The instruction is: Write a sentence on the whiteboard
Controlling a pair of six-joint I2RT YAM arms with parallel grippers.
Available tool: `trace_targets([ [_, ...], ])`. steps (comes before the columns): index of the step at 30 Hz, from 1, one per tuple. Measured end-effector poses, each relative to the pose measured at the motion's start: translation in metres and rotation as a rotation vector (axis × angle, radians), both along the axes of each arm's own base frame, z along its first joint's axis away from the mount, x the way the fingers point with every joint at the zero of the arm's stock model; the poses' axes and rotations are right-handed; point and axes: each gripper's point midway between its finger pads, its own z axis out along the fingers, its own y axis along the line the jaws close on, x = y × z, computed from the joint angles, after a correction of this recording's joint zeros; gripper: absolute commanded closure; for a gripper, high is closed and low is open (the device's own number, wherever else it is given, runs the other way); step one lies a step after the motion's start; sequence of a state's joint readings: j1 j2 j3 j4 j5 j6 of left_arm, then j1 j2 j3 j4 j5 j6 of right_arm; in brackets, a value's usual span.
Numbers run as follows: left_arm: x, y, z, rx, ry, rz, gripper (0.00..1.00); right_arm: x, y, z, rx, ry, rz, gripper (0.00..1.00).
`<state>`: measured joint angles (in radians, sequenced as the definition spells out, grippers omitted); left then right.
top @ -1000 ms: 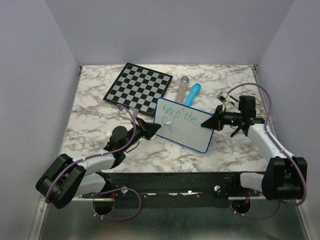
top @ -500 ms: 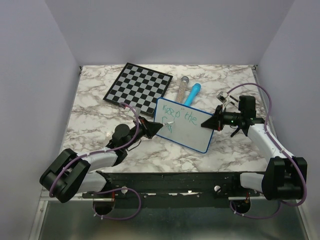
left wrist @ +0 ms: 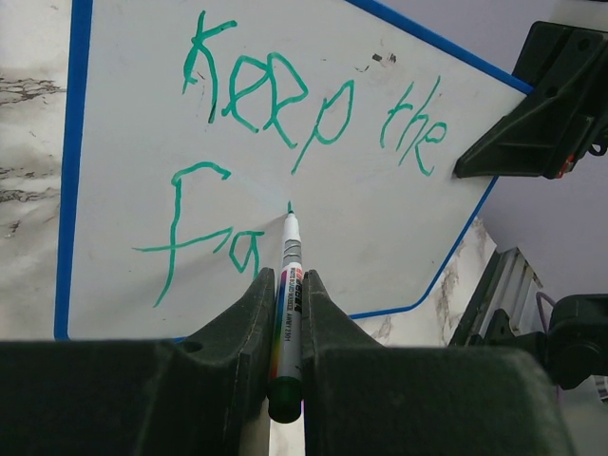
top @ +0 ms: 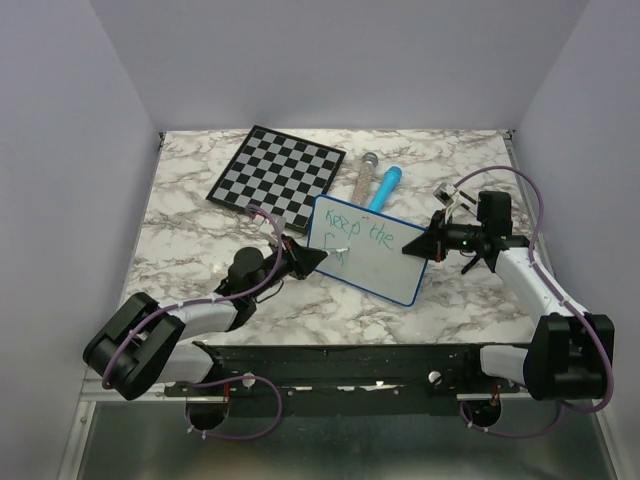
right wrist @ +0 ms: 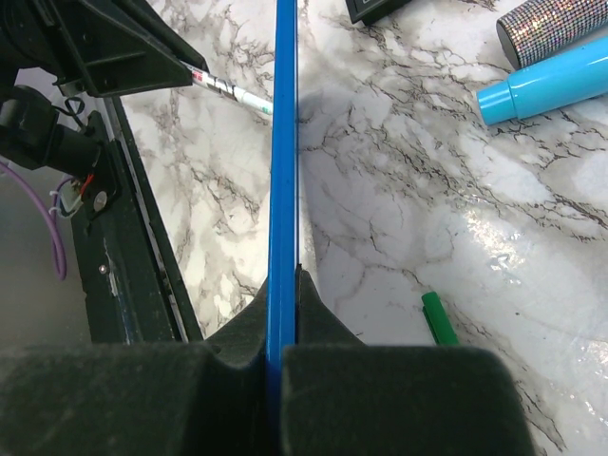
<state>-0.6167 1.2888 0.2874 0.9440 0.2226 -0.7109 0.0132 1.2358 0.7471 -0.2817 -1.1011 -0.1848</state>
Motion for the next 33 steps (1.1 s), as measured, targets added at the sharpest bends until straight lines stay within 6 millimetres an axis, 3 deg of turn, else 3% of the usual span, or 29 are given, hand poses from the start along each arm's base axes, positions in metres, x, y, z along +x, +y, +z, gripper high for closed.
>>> trace_targets([
  [6, -0.001, 0.0, 0.001, 0.0, -0.006, -0.007, 1.0, 0.0, 0.0, 0.0, 0.0, 0.0, 0.0, 0.99],
  [15, -0.011, 0.007, 0.018, -0.018, -0.061, -0.007, 1.0, 0.0, 0.0, 0.0, 0.001, 0.001, 0.001, 0.99],
  [25, -0.011, 0.007, -0.007, 0.037, 0.003, -0.009, 1.0, 0.0, 0.0, 0.0, 0.001, 0.001, 0.001, 0.99],
  [33, -0.007, 0.005, -0.015, 0.049, 0.023, -0.01, 1.0, 0.0, 0.0, 0.0, 0.0, 0.0, 0.0, 0.99],
])
